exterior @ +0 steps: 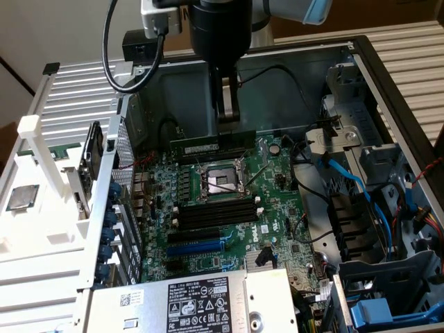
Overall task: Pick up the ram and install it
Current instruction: 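Insert the ram into the slot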
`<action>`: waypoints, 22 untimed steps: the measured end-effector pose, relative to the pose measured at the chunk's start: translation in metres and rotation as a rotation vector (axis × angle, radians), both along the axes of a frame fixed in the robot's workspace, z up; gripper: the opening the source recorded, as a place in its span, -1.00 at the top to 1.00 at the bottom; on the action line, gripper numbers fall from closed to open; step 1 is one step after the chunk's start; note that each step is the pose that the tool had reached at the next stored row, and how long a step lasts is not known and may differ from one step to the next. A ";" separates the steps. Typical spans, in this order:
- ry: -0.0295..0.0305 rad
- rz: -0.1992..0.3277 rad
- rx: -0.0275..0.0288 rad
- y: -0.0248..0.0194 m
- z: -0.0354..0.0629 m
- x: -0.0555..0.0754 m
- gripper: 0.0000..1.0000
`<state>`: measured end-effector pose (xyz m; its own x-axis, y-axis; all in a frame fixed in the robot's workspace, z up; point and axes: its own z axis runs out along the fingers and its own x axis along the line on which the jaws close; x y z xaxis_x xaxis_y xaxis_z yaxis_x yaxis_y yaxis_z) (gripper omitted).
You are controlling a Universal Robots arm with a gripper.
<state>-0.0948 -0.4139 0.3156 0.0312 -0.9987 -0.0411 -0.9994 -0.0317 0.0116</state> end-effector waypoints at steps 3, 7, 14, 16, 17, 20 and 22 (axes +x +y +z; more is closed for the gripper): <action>0.0000 0.000 -0.0041 0.0004 -0.0042 0.000 0.73; 0.0001 -0.002 -0.0060 0.0007 -0.0110 0.001 0.73; 0.0001 -0.003 -0.0173 0.0007 -0.0192 0.002 0.73; 0.0001 -0.004 -0.0189 0.0007 -0.0207 0.002 0.73; 0.0001 -0.004 -0.0193 0.0006 -0.0214 0.002 0.73; 0.0001 -0.004 -0.0197 -0.0003 -0.0229 0.002 0.73; 0.0001 -0.004 -0.0198 -0.0010 -0.0242 0.002 0.73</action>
<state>-0.0926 -0.4149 0.2914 0.0270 -0.9994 -0.0213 -0.9996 -0.0273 0.0123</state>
